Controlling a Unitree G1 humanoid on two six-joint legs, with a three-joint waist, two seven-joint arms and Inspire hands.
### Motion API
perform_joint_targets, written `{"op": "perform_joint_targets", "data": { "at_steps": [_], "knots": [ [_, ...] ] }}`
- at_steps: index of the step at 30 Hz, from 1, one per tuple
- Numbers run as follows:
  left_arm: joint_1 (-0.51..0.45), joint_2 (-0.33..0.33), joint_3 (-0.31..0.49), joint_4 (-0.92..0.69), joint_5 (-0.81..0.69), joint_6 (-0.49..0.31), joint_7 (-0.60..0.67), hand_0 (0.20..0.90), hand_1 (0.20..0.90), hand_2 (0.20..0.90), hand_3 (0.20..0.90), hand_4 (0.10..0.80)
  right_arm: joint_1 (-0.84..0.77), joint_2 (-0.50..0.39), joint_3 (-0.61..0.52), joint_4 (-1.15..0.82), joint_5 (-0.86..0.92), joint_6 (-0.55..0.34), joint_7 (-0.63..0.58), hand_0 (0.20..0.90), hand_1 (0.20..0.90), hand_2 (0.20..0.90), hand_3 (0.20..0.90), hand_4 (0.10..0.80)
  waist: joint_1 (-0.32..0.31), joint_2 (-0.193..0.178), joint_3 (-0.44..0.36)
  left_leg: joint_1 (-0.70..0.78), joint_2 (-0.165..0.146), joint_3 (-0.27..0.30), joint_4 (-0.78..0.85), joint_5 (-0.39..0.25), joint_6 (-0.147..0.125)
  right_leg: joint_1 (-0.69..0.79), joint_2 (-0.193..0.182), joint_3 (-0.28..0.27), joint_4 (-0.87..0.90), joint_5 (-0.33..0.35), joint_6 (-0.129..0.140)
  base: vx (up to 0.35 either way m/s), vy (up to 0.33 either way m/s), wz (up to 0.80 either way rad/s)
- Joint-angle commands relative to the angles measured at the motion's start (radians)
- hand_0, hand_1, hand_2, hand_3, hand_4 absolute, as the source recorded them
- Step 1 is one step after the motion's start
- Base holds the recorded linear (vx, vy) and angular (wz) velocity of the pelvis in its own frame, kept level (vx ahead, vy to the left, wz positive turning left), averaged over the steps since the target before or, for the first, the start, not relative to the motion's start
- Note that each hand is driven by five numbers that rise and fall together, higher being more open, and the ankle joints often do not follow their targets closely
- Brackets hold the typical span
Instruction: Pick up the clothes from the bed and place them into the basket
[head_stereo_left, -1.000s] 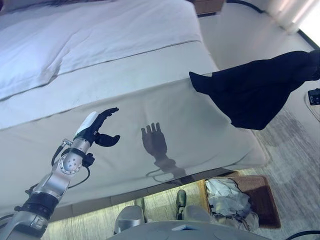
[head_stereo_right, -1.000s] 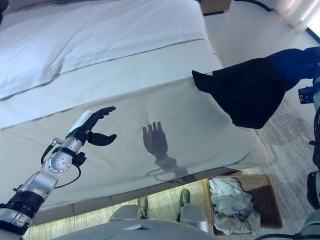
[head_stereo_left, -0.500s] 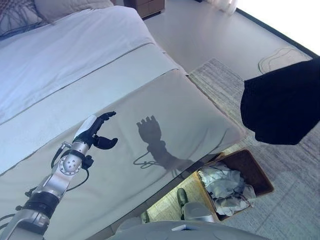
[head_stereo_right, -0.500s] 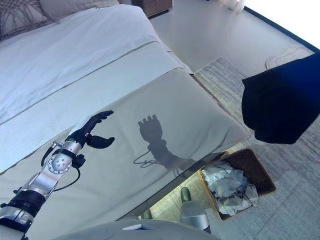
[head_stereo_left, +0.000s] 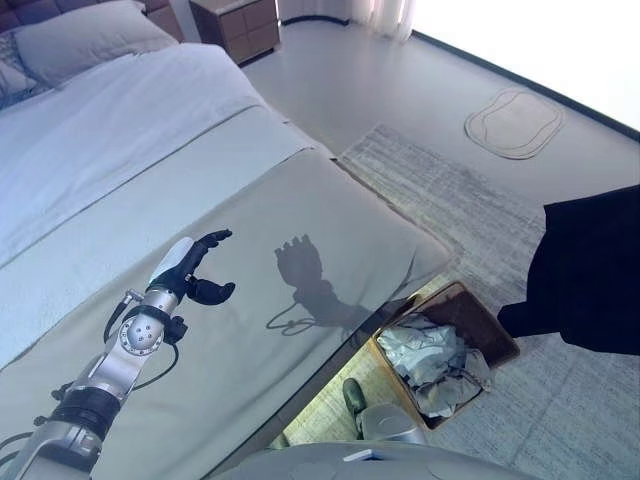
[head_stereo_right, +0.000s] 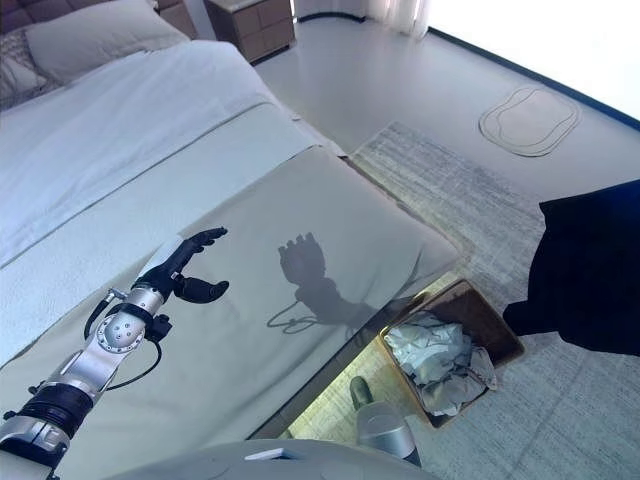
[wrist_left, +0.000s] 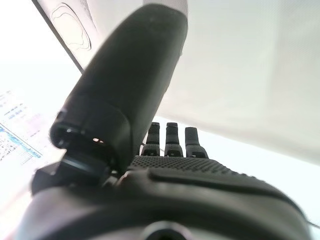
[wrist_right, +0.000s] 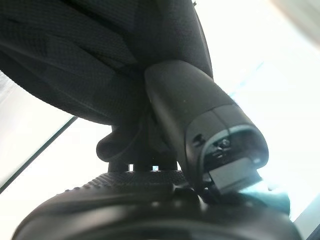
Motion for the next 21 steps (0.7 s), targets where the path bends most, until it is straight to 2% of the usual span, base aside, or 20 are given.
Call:
{"op": "perform_joint_targets", "data": {
  "at_steps": [1, 8, 21],
  "knots": [
    [-0.076, 0.06, 0.033, 0.018, 0.004, -0.068, 0.047, 0.9, 0.9, 0.9, 0.9, 0.8, -0.068, -0.04, -0.09, -0.024, 0.013, -0.127, -0.047, 0.3, 0.3, 0.3, 0.2, 0.1, 0.015, -0.044, -0.115, -0.039, -0.039, -0.017, 0.055, -0.079, 0.041, -0.027, 0.023, -0.008, 0.09, -0.071, 0.049, -0.022, -0.014, -0.05],
    [-0.104, 0.052, 0.026, 0.007, 0.005, -0.043, 0.029, 0.9, 0.9, 0.9, 0.9, 0.8, -0.109, 0.031, 0.009, 0.013, -0.001, -0.111, 0.041, 0.3, 0.3, 0.3, 0.2, 0.1, 0.011, -0.04, -0.11, -0.045, -0.032, -0.006, 0.084, -0.09, 0.041, -0.035, 0.023, -0.009, 0.104, -0.074, 0.047, -0.019, -0.019, -0.06],
    [-0.135, 0.044, -0.008, 0.005, -0.015, -0.005, -0.011, 0.9, 0.9, 0.9, 0.9, 0.8, -0.158, 0.168, 0.174, 0.123, -0.014, -0.147, 0.139, 0.3, 0.3, 0.3, 0.2, 0.1, 0.003, -0.02, -0.099, -0.037, -0.027, 0.02, 0.114, -0.102, 0.044, -0.041, 0.003, -0.026, 0.127, -0.072, 0.052, -0.001, -0.001, 0.0]
  ]
}}
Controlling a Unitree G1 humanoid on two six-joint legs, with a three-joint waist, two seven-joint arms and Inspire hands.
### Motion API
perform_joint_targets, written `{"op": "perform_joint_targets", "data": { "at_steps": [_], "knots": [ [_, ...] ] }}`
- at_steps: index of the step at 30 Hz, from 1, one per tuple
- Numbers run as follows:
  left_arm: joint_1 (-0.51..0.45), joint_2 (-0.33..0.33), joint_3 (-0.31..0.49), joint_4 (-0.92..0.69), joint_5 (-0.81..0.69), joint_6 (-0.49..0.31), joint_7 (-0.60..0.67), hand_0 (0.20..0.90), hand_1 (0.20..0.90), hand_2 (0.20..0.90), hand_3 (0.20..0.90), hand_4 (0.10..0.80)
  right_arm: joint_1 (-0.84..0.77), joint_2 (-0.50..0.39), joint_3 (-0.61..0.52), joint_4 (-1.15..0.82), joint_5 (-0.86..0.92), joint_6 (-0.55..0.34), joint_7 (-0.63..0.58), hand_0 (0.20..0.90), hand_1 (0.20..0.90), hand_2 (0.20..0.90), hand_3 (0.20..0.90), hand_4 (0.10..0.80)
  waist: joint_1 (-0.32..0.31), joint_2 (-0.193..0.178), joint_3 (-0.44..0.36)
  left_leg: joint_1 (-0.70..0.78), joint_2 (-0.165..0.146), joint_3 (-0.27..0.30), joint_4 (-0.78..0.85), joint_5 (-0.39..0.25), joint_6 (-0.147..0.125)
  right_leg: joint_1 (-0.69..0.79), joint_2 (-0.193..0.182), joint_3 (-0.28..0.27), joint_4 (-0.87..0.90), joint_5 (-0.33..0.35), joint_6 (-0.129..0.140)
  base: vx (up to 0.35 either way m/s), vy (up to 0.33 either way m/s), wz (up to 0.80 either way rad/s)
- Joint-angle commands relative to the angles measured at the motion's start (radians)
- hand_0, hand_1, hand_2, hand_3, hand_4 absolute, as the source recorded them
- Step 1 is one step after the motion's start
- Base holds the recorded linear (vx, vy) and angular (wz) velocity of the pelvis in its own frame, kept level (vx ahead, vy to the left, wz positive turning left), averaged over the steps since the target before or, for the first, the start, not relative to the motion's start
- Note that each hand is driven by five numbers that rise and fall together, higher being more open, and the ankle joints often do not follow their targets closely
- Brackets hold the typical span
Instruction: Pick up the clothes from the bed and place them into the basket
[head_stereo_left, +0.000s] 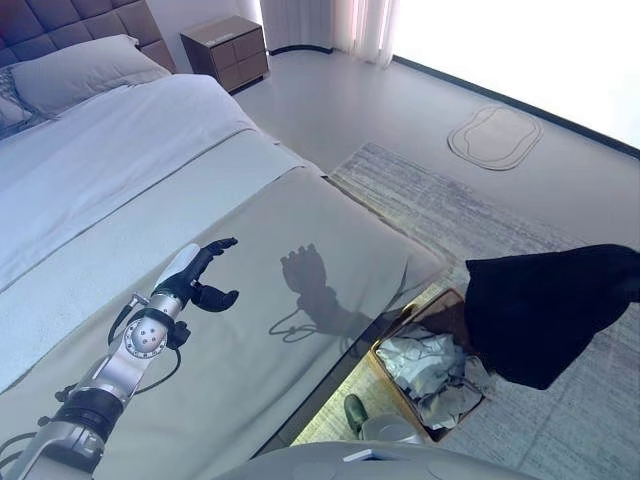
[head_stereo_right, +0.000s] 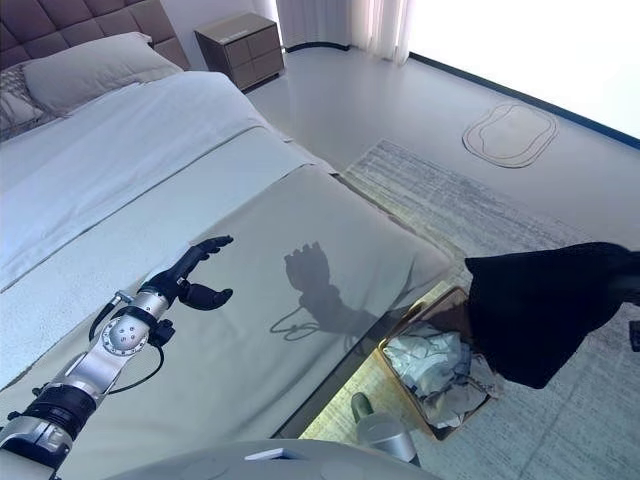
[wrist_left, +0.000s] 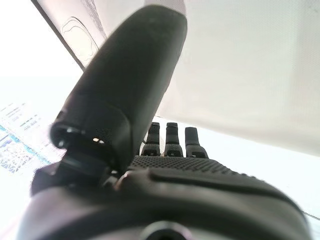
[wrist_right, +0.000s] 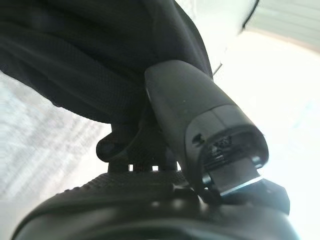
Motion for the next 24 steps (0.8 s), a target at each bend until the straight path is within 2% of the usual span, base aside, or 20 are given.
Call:
{"op": "perform_joint_targets", "data": {
  "at_steps": [1, 11, 12, 13, 14, 15, 24],
  "knots": [
    [-0.134, 0.051, 0.019, 0.003, -0.025, -0.029, 0.016, 0.9, 0.9, 0.9, 0.9, 0.8, -0.14, -0.085, -0.032, 0.023, -0.015, -0.127, -0.028, 0.3, 0.3, 0.3, 0.2, 0.1, 0.013, -0.029, -0.052, -0.038, -0.027, -0.002, 0.11, -0.104, 0.045, -0.029, 0.001, -0.036, 0.126, -0.086, 0.044, 0.0, 0.0, 0.0],
    [-0.121, 0.051, 0.015, -0.013, -0.036, -0.021, 0.003, 0.9, 0.9, 0.9, 0.9, 0.8, -0.157, -0.015, 0.036, 0.121, -0.024, -0.097, -0.038, 0.3, 0.3, 0.3, 0.2, 0.1, 0.026, -0.014, -0.033, -0.045, -0.028, 0.002, 0.121, -0.105, 0.046, -0.039, -0.008, -0.054, 0.134, -0.083, 0.045, 0.0, -0.001, 0.0],
    [-0.122, 0.052, 0.013, -0.012, -0.038, -0.023, 0.003, 0.9, 0.9, 0.9, 0.9, 0.8, -0.162, -0.013, 0.043, 0.138, -0.025, -0.093, -0.042, 0.34, 0.34, 0.34, 0.247, 0.147, 0.028, -0.013, -0.033, -0.045, -0.029, 0.001, 0.12, -0.104, 0.046, -0.039, -0.008, -0.055, 0.133, -0.082, 0.045, 0.002, -0.011, 0.04],
    [-0.122, 0.05, 0.011, -0.011, -0.037, -0.026, 0.004, 0.9, 0.9, 0.9, 0.9, 0.8, -0.166, -0.008, 0.049, 0.157, -0.029, -0.091, -0.043, 0.526, 0.526, 0.526, 0.464, 0.364, 0.03, -0.012, -0.031, -0.045, -0.029, 0.001, 0.12, -0.104, 0.046, -0.038, -0.01, -0.059, 0.132, -0.081, 0.045, 0.003, -0.011, 0.03],
    [-0.12, 0.048, 0.012, -0.012, -0.034, -0.026, 0.004, 0.9, 0.9, 0.9, 0.9, 0.8, -0.167, -0.002, 0.054, 0.169, -0.031, -0.088, -0.042, 0.813, 0.813, 0.813, 0.798, 0.698, 0.032, -0.011, -0.03, -0.044, -0.029, 0.001, 0.118, -0.103, 0.045, -0.036, -0.011, -0.061, 0.13, -0.08, 0.045, 0.002, -0.012, 0.04],
    [-0.121, 0.047, 0.012, -0.015, -0.034, -0.023, 0.004, 0.9, 0.9, 0.9, 0.9, 0.8, -0.169, 0.003, 0.06, 0.18, -0.033, -0.089, -0.042, 0.9, 0.9, 0.9, 0.9, 0.8, 0.034, -0.01, -0.029, -0.044, -0.029, 0.001, 0.117, -0.101, 0.045, -0.035, -0.012, -0.062, 0.129, -0.079, 0.045, -0.005, -0.015, 0.03],
    [-0.127, 0.04, 0.009, -0.023, -0.035, -0.017, 0.009, 0.9, 0.9, 0.9, 0.9, 0.8, -0.168, 0.06, 0.103, 0.202, -0.021, -0.129, -0.057, 0.9, 0.9, 0.9, 0.9, 0.8, 0.043, -0.006, -0.018, -0.046, -0.031, -0.007, 0.105, -0.09, 0.044, -0.032, -0.012, -0.07, 0.12, -0.075, 0.045, -0.007, -0.008, 0.04]
  ]
}}
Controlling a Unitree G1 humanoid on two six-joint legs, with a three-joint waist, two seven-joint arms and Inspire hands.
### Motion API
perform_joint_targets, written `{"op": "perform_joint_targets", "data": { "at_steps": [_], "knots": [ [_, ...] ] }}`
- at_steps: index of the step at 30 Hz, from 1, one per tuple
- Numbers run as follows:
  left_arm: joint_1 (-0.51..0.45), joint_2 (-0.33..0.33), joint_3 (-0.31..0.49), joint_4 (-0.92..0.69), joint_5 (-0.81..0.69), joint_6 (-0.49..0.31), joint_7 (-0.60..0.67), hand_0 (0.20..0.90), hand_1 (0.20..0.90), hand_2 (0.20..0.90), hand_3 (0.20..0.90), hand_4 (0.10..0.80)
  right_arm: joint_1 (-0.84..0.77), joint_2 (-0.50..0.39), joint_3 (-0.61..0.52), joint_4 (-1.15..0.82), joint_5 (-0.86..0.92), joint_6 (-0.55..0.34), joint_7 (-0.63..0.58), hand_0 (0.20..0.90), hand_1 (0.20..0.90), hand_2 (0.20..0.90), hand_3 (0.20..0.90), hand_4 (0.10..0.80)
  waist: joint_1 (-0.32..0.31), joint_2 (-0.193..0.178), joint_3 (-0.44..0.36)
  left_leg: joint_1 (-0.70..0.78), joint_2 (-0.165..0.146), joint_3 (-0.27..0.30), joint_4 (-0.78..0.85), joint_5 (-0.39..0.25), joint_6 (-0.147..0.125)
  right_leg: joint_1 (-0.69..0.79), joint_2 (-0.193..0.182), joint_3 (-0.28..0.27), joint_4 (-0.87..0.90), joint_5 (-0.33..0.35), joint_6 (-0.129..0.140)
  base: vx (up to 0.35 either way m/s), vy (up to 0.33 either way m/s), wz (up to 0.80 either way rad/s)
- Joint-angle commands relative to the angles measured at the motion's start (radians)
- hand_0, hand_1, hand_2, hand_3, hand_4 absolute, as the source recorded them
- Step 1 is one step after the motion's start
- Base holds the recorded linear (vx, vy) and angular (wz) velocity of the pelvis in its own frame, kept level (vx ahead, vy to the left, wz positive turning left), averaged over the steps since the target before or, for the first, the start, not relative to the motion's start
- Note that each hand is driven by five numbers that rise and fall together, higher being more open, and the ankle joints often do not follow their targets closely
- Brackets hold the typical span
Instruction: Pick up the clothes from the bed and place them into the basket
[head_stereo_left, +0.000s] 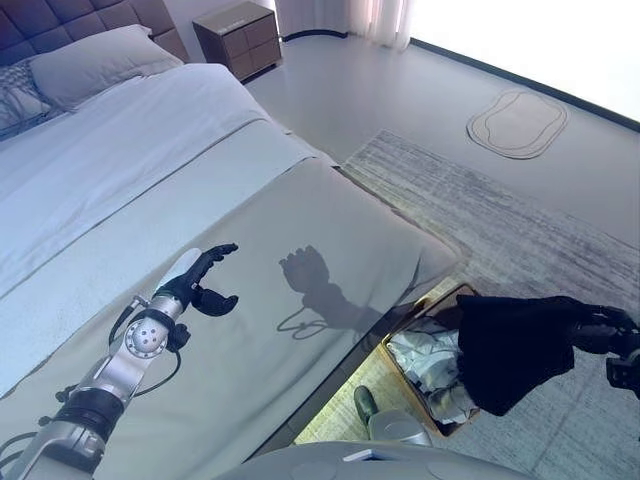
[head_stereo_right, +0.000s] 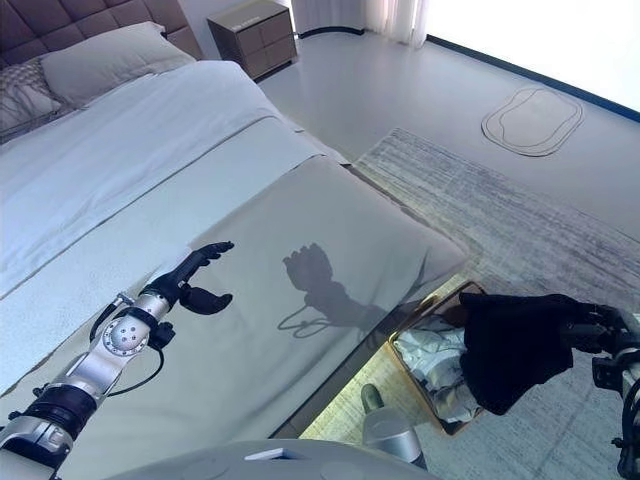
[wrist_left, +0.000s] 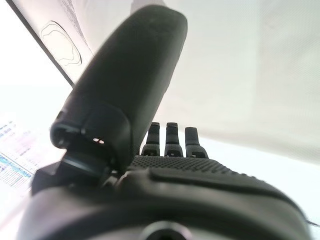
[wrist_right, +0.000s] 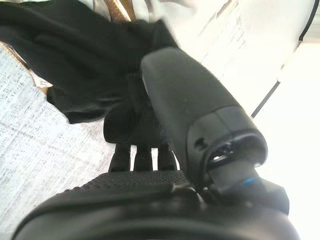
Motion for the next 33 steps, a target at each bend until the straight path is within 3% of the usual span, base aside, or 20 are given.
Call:
{"op": "perform_joint_targets", "data": {
  "at_steps": [1, 14, 17, 22, 26, 33],
  "knots": [
    [-0.127, 0.04, 0.021, -0.025, -0.034, -0.036, 0.032, 0.9, 0.9, 0.9, 0.9, 0.8, -0.115, -0.04, -0.003, -0.012, 0.004, -0.109, -0.065, 0.9, 0.9, 0.9, 0.9, 0.8, 0.019, -0.039, -0.055, -0.035, -0.032, 0.004, 0.104, -0.09, 0.044, -0.033, -0.004, -0.045, 0.123, -0.075, 0.045, 0.0, 0.0, 0.0],
    [-0.108, 0.008, 0.027, -0.016, -0.02, -0.036, 0.053, 0.9, 0.9, 0.9, 0.9, 0.8, -0.086, 0.041, -0.003, -0.089, 0.072, -0.193, -0.121, 0.9, 0.9, 0.9, 0.9, 0.8, 0.011, -0.035, -0.048, -0.029, -0.029, 0.003, 0.097, -0.086, 0.043, -0.028, -0.002, -0.043, 0.123, -0.075, 0.046, 0.0, 0.0, 0.0],
    [-0.081, -0.023, 0.049, -0.012, -0.018, -0.044, 0.079, 0.9, 0.9, 0.9, 0.9, 0.8, -0.044, 0.119, -0.004, -0.218, 0.042, -0.241, -0.155, 0.9, 0.9, 0.9, 0.9, 0.8, 0.003, -0.028, -0.045, -0.028, -0.03, 0.0, 0.094, -0.082, 0.043, -0.026, -0.002, -0.04, 0.124, -0.077, 0.046, 0.015, 0.025, 0.0],
    [-0.026, -0.094, 0.082, -0.011, -0.01, -0.086, 0.124, 0.9, 0.9, 0.9, 0.9, 0.8, 0.018, 0.248, 0.054, -0.378, -0.117, -0.295, -0.268, 0.9, 0.9, 0.9, 0.9, 0.8, 0.0, -0.022, -0.038, -0.033, -0.035, -0.014, 0.091, -0.076, 0.045, -0.027, 0.0, -0.038, 0.125, -0.082, 0.045, 0.0, 0.018, 0.0],
    [0.02, -0.188, 0.075, -0.005, 0.052, -0.163, 0.189, 0.9, 0.9, 0.9, 0.9, 0.8, 0.037, 0.324, 0.198, -0.459, -0.363, -0.313, -0.366, 0.9, 0.9, 0.9, 0.9, 0.8, 0.021, -0.019, -0.034, -0.038, -0.043, -0.046, 0.077, -0.065, 0.045, -0.019, -0.002, -0.051, 0.117, -0.086, 0.041, -0.004, 0.015, 0.04],
    [0.015, -0.225, 0.032, 0.065, 0.183, -0.166, 0.261, 0.9, 0.9, 0.9, 0.9, 0.8, 0.002, 0.281, 0.37, -0.526, -0.569, -0.32, -0.4, 0.9, 0.9, 0.9, 0.9, 0.8, 0.072, -0.023, -0.037, -0.052, -0.056, -0.101, 0.063, -0.053, 0.038, 0.0, -0.014, -0.093, 0.108, -0.099, 0.038, 0.005, 0.004, 0.22]
  ]
}}
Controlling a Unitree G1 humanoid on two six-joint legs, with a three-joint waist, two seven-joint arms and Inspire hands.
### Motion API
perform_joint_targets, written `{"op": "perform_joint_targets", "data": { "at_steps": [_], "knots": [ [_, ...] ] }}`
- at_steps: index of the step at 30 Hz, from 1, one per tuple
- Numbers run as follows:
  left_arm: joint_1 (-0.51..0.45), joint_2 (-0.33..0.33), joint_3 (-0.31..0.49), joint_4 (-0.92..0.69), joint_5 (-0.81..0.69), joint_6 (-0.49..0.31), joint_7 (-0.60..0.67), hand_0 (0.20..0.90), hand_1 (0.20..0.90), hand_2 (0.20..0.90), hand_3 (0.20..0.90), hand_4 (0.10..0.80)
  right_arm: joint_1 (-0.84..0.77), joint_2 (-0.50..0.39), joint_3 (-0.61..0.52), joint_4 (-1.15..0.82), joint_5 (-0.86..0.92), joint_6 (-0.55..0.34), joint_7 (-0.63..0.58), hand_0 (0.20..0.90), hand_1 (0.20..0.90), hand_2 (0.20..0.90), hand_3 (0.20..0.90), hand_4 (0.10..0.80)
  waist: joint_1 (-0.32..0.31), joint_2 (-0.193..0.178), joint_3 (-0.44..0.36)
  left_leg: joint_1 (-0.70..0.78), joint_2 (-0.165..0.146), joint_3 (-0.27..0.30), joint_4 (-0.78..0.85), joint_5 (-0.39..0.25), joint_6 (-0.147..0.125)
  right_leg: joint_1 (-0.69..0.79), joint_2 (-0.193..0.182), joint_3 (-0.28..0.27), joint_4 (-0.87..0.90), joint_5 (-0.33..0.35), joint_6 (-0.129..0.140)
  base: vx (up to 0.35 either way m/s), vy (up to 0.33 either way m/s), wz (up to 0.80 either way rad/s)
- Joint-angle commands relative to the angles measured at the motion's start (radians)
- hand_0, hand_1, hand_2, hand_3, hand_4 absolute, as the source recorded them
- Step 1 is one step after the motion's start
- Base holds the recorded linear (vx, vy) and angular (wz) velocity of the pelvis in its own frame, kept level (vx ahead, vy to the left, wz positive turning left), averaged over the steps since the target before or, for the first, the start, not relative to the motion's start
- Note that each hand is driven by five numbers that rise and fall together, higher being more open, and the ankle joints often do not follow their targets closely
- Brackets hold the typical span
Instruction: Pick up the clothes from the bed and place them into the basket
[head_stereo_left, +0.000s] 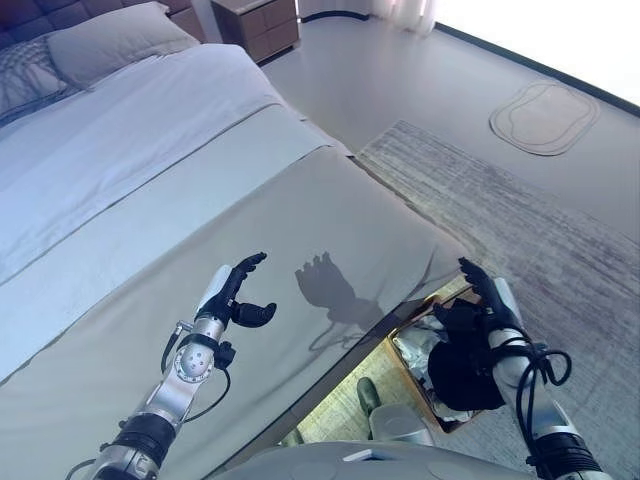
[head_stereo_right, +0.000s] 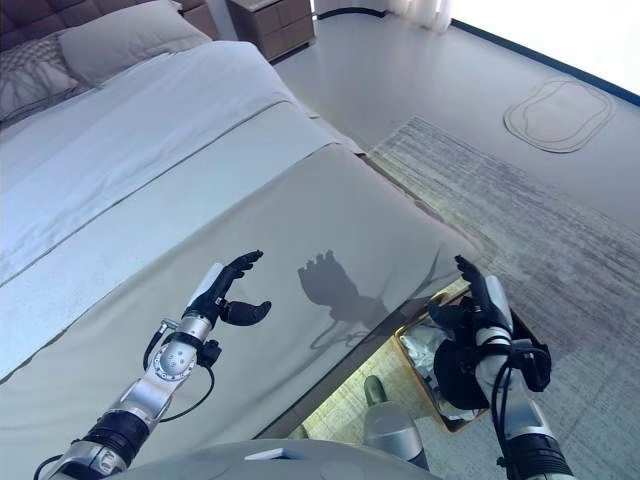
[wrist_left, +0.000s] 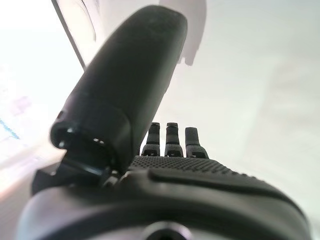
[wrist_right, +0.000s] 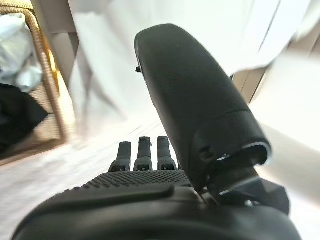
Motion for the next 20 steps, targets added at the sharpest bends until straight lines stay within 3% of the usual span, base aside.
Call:
{"op": "perform_joint_targets", "data": {
  "at_steps": [1, 8, 20],
  "knots": [
    [-0.066, 0.048, 0.007, 0.013, 0.124, -0.093, 0.117, 0.9, 0.9, 0.9, 0.9, 0.8, -0.082, -0.075, 0.019, -0.12, -0.131, -0.118, -0.082, 0.9, 0.9, 0.9, 0.9, 0.8, 0.043, -0.034, -0.083, -0.048, -0.056, -0.033, 0.061, -0.067, 0.036, -0.024, 0.002, -0.04, 0.108, -0.097, 0.034, 0.007, 0.014, 0.32],
    [-0.066, 0.051, -0.006, 0.036, 0.19, -0.075, 0.15, 0.9, 0.9, 0.9, 0.9, 0.8, -0.102, -0.119, 0.114, -0.125, -0.232, -0.092, -0.087, 0.9, 0.9, 0.9, 0.9, 0.8, 0.09, -0.037, -0.099, -0.045, -0.059, -0.071, 0.057, -0.063, 0.029, 0.009, -0.011, -0.093, 0.097, -0.113, 0.033, 0.044, 0.022, 0.25],
    [0.059, 0.053, 0.04, -0.024, 0.127, -0.083, 0.06, 0.9, 0.9, 0.9, 0.9, 0.8, -0.011, -0.112, 0.09, -0.176, -0.237, -0.103, -0.008, 0.9, 0.9, 0.9, 0.9, 0.8, 0.129, -0.051, -0.085, -0.053, -0.058, -0.111, 0.064, -0.055, 0.026, 0.03, -0.012, -0.131, 0.109, -0.13, 0.028, 0.033, 0.011, 0.14]
  ]
}}
